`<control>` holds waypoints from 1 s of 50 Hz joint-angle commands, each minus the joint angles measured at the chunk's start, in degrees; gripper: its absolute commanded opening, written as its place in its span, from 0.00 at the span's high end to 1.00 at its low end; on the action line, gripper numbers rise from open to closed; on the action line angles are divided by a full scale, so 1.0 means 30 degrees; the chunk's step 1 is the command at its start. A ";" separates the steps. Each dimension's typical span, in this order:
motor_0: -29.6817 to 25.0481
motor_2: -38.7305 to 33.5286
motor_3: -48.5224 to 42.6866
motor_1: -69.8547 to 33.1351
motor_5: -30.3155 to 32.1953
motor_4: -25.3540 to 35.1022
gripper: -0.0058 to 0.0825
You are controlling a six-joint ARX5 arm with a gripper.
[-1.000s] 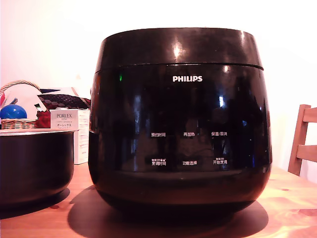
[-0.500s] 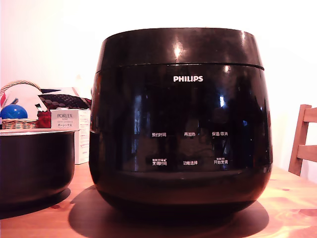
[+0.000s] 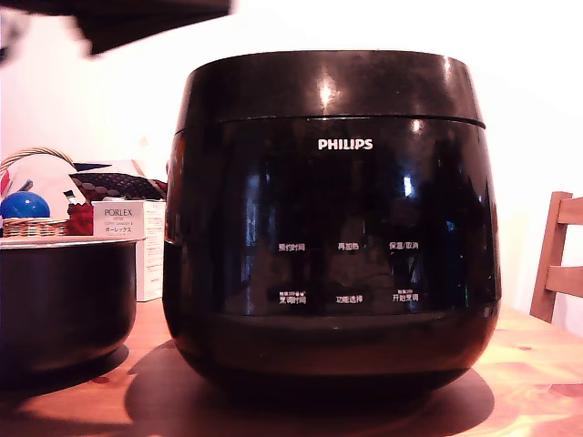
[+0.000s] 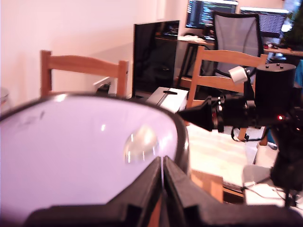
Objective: Open the rice cooker by pressing the large metal button on the top of its lid with medium force
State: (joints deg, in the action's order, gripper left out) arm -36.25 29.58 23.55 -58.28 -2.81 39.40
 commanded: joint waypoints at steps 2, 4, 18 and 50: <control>-0.0437 0.0554 0.0561 -0.0765 0.0153 -0.0095 0.96; -0.0670 0.0823 0.0619 -0.1137 0.0612 -0.0306 0.96; -0.1778 0.2790 0.0612 -0.3636 0.1617 -0.1457 0.96; -0.2412 0.3592 -0.3024 -0.5224 0.3140 -0.3577 0.96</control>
State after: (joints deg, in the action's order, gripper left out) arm -43.13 41.52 16.67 -73.17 6.11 28.99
